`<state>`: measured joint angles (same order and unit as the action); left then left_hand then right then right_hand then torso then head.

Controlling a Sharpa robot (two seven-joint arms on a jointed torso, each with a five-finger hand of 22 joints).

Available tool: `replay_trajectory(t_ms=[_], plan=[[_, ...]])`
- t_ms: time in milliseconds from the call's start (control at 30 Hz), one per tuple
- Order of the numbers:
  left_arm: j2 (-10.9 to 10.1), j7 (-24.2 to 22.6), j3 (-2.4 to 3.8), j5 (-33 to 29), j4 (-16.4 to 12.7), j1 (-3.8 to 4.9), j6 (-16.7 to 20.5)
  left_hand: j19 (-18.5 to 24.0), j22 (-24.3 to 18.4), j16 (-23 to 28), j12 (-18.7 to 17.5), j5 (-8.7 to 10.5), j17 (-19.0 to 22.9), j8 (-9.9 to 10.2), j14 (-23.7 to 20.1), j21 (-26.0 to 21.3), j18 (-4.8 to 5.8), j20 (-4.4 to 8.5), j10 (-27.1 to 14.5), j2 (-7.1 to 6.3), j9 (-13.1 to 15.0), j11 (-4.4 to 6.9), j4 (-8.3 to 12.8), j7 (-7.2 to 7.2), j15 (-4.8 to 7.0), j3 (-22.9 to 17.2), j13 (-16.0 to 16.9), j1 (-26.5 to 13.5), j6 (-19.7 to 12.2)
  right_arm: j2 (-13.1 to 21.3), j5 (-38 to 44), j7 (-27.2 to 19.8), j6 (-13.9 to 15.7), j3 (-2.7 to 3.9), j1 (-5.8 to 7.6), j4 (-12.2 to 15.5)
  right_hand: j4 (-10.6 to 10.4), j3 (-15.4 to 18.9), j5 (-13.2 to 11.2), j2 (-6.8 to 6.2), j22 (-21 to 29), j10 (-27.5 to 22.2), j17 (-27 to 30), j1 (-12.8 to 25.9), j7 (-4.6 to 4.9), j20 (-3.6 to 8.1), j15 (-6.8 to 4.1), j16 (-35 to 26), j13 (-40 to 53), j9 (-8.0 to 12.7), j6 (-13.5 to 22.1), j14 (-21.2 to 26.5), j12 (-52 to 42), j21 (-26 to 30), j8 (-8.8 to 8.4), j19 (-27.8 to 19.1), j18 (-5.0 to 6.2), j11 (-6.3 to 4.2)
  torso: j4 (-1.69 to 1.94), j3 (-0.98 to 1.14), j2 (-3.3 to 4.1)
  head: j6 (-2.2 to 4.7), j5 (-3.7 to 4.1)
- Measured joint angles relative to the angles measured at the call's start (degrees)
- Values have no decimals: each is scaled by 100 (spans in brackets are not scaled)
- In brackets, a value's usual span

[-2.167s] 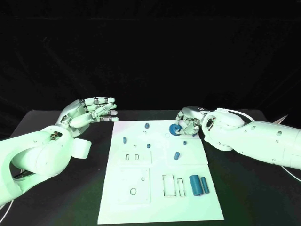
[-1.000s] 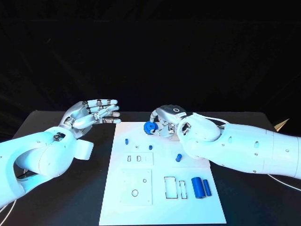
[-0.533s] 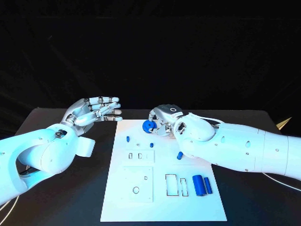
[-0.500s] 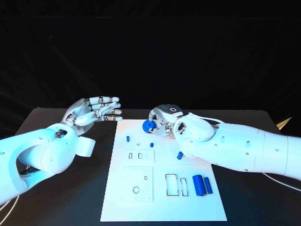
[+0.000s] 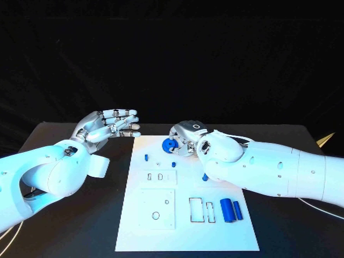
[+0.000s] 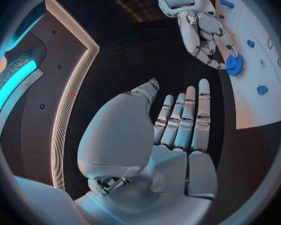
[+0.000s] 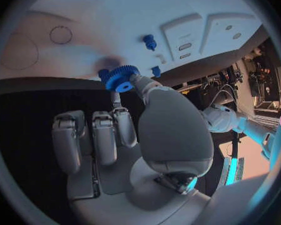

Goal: Assemble the parts on the task board

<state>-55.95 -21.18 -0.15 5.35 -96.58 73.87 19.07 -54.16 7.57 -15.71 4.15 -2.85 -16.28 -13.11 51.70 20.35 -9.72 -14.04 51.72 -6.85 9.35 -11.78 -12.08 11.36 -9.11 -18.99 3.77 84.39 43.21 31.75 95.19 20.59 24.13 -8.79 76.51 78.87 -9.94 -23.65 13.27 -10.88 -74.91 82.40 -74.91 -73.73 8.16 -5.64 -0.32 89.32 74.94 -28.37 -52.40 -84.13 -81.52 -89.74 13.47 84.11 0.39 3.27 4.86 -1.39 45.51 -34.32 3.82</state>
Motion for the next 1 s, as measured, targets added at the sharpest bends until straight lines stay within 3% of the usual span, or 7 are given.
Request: replay_trajectory(t_ms=[1000], plan=[[11,14,0,0,9,0,-8,0,4,0,0,0,-29,0,-42,0,-1,0,0,0,0,0,0,0,0,0,0,0,0,-168,-4,45,-122,-22,-62,-186,-2,-33,16,-21,-2,0,-5,20,-3,0,0,0,-2,3,-2,0,0,0,4,0,0,0,-1,-3,-1,-26,-14]])
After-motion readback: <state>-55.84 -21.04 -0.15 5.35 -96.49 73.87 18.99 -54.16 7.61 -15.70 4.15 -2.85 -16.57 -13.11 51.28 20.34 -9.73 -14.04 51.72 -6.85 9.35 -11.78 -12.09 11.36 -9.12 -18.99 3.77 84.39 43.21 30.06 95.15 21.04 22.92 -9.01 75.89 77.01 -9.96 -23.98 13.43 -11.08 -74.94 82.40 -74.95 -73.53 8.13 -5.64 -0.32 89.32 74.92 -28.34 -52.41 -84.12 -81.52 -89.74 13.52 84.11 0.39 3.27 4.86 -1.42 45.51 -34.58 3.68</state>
